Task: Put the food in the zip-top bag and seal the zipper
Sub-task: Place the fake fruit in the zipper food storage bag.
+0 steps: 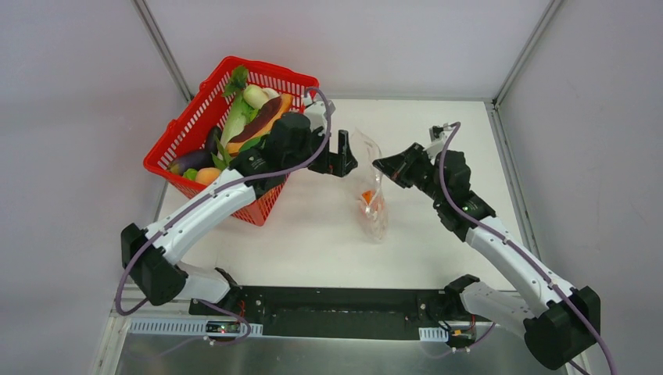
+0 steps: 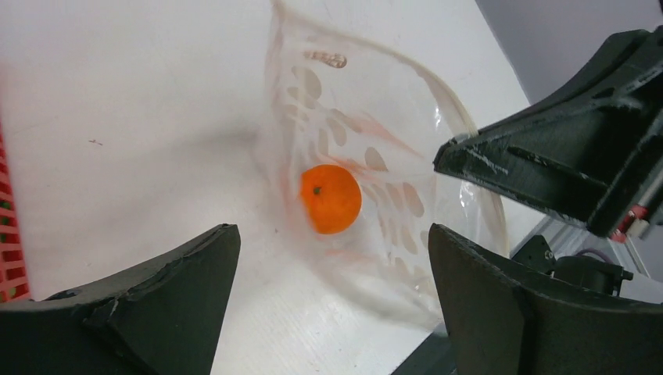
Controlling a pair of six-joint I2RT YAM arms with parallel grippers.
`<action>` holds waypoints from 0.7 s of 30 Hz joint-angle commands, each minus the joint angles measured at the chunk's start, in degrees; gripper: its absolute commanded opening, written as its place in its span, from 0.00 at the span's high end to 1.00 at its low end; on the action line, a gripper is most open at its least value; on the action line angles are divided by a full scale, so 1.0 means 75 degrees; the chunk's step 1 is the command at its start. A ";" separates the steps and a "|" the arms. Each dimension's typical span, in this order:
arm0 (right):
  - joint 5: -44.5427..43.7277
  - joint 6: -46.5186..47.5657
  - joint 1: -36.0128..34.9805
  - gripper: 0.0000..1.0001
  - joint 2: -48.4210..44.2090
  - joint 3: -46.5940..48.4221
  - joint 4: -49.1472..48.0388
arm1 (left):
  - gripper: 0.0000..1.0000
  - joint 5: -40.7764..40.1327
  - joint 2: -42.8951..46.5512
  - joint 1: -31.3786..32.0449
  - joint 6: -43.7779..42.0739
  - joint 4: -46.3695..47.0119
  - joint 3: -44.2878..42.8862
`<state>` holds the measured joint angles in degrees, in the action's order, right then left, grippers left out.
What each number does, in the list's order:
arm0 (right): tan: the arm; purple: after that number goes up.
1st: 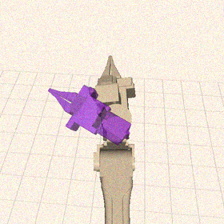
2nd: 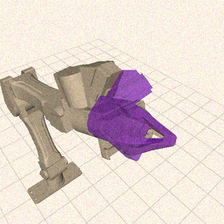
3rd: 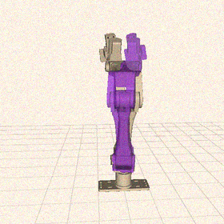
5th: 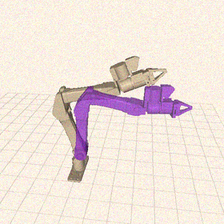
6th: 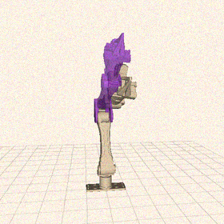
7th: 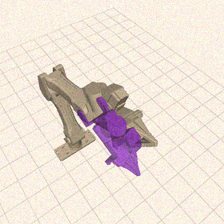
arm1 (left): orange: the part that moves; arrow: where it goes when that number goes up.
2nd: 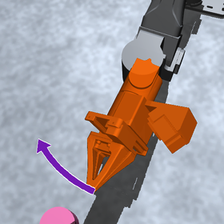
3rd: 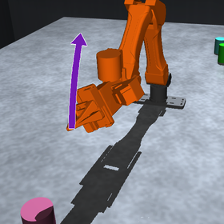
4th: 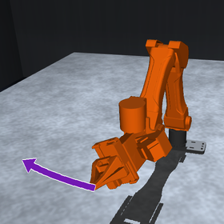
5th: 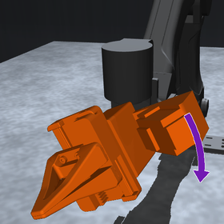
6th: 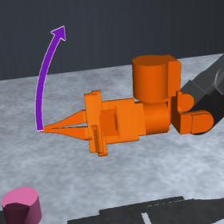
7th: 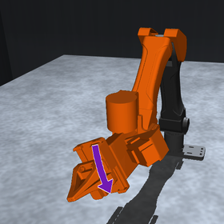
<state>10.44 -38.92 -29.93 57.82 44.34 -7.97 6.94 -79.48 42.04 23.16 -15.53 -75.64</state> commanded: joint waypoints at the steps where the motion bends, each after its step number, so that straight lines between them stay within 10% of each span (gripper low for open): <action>1: -0.0162 0.0229 0.0149 0.97 -0.0433 0.0175 -0.0319 | 0.06 -0.0819 0.1230 0.0029 -0.0388 0.0022 0.0126; 21: 0.0284 0.0608 0.0172 0.97 0.0084 0.0129 0.0090 | 0.01 -0.5184 0.2938 -0.2771 0.0305 -0.4022 0.0184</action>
<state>10.83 -35.83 -28.84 57.34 42.85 -6.37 -23.22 -57.19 24.40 23.94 -35.97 -70.59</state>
